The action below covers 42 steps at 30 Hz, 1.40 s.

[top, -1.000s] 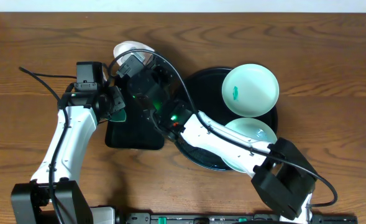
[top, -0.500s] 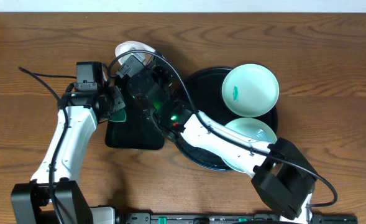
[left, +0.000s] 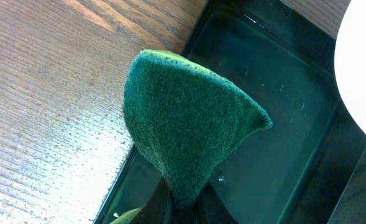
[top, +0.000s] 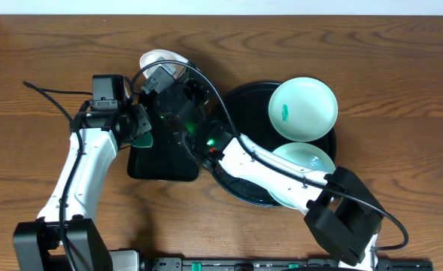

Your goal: Clean dirty plates on tray and stack at the side

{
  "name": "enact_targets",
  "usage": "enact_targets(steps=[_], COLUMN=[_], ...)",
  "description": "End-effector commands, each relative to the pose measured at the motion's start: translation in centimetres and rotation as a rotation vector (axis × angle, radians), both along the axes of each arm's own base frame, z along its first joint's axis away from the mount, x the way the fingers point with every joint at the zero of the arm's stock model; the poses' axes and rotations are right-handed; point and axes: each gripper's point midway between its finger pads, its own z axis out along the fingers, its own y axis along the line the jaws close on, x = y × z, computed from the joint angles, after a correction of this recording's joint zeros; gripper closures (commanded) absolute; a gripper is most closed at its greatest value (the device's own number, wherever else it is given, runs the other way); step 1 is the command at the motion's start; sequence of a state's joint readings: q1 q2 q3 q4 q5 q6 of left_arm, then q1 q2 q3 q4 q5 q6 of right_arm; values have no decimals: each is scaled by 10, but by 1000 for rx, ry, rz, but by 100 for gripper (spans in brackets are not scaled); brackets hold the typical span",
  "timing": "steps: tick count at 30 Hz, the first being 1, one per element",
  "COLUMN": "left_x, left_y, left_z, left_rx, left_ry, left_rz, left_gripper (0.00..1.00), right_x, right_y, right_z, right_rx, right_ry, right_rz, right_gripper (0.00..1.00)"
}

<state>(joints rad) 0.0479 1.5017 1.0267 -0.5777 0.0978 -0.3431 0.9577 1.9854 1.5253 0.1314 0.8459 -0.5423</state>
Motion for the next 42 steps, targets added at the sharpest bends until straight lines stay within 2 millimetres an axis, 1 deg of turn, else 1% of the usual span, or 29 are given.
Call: enact_targets(steps=[1,8,14,19,28,38,42], left_x=[-2,-2,-2,-2,-2,-2,-2], left_y=[2,2,2,2,2,2,2], left_z=[-4,-4,-4,-4,-4,-4,-4], left_rx=[7,7,7,7,7,7,7], left_ry=[11,12,12,12,12,12,12], left_rz=[14,14,14,14,14,14,14], left_gripper=[92,92,92,92,92,92,92], right_x=[1,-2,-3,-5,-2,-6,-6], right_y=[1,2,-2,-1,-6,-17,-18], right_z=[7,1,-8,-9,-13,-32,-33], right_rx=[2,3,-28,-26,-46,-140,-146], right_ry=[-6,14,45,48,62,128,132], right_rz=[0,-2,-7,-6,-16,-21,-23], right_gripper=[99,99,99,99,99,99,99])
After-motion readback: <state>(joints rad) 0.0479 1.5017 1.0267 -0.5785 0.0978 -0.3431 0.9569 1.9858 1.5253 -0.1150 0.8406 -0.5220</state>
